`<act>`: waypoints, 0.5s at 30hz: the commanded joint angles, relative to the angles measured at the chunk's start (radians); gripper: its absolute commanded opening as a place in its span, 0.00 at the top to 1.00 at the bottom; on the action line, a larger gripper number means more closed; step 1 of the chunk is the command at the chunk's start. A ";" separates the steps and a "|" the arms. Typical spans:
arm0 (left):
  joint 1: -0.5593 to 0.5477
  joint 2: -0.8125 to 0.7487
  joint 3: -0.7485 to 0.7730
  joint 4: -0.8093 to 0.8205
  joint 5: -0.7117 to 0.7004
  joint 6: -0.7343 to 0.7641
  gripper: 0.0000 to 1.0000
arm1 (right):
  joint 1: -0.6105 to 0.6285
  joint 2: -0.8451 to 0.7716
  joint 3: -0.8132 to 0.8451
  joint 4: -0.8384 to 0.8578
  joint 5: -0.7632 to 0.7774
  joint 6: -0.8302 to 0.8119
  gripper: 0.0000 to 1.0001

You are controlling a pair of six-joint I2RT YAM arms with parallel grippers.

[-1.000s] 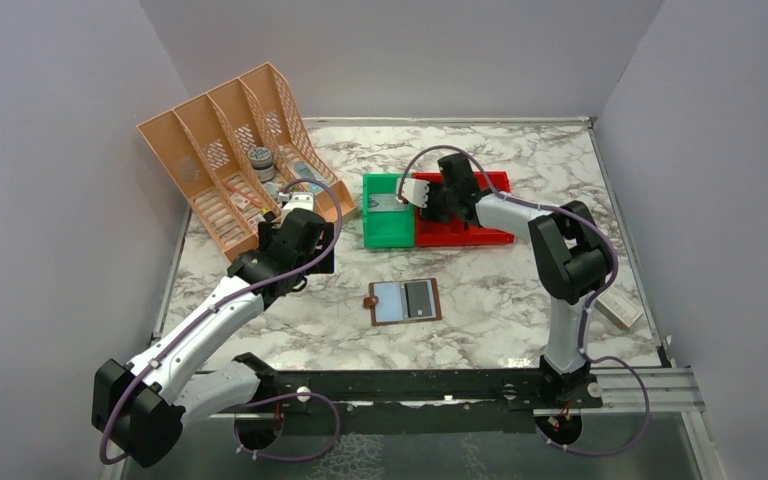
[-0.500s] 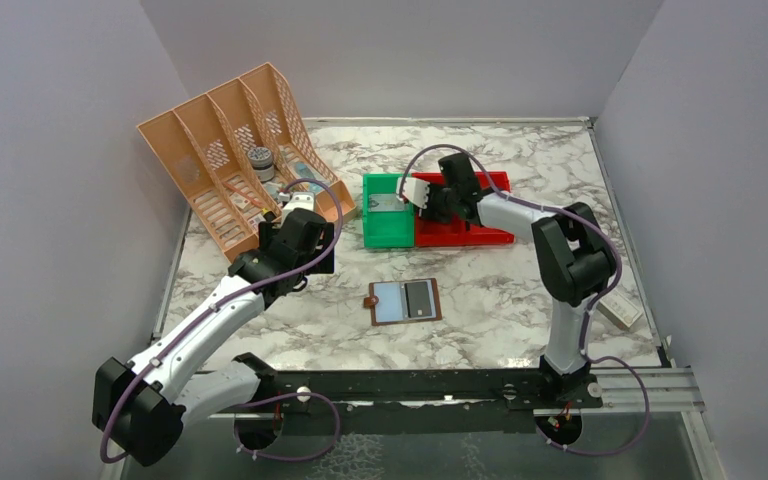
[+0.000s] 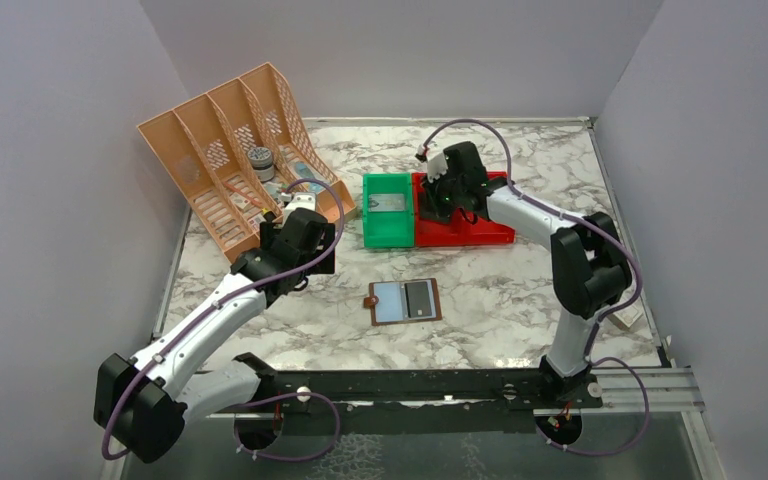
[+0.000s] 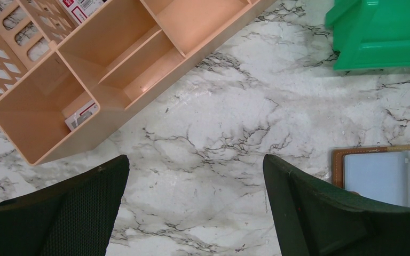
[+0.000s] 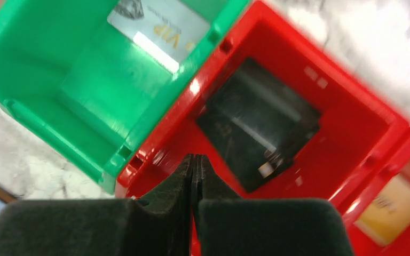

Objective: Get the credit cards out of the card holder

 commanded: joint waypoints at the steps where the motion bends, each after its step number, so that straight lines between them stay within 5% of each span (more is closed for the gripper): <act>1: 0.006 0.010 -0.004 -0.004 -0.009 0.015 0.01 | -0.002 0.014 -0.019 -0.133 0.080 0.297 0.99; 15: 0.008 0.017 -0.005 -0.004 -0.006 0.013 0.01 | 0.046 0.114 0.040 -0.165 0.135 0.309 0.99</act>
